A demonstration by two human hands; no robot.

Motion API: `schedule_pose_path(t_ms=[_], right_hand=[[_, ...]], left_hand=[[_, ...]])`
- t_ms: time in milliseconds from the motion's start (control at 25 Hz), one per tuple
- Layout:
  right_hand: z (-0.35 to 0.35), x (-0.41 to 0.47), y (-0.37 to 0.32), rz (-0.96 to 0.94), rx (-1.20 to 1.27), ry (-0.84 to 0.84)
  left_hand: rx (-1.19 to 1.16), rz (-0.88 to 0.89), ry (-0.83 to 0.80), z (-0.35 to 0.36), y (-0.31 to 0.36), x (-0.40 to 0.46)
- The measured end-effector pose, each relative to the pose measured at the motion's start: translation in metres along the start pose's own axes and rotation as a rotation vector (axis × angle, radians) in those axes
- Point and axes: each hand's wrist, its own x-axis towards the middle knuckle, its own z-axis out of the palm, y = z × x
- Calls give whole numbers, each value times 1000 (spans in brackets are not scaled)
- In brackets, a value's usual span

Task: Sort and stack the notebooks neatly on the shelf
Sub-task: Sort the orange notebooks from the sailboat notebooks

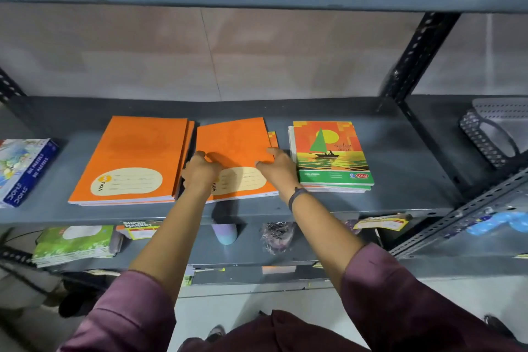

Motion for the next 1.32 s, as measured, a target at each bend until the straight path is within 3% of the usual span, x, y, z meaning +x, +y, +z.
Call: schedule_pose_path(t_ms=[120,240,440,640,760,840,920,1080,1240,1320], right_hand=[[-1,6,-4,46,10,-14],[4,6,-4,53,-54,14],[12,2,-8,98,-31,90],[29,-6,-32,73,229,137],[50,-14,-63,154,391,-66],[73,-20,-81,166,355,-240],[99,-22,-95,66,177,-275],[135,-26,-97,-176,-344,-169],[139,-34,-87,-299,-515,-3],[123,-33,-80,-318,-548,163]], left_hand=[[-415,-14,-38,-12,-3,-3],[-588,-52,-82,-22,2,-4],[-485,-19,-322,-32,10,-3],[-559,69,-317,-76,4,9],[-668,74,-260,-127,-17,28],[-664,80,-203,-159,-33,47],[-565,96,-126,-181,-48,62],[-131,181,59,-193,-76,76],[440,248,390,-187,-87,62],[512,401,518,-178,-79,52]])
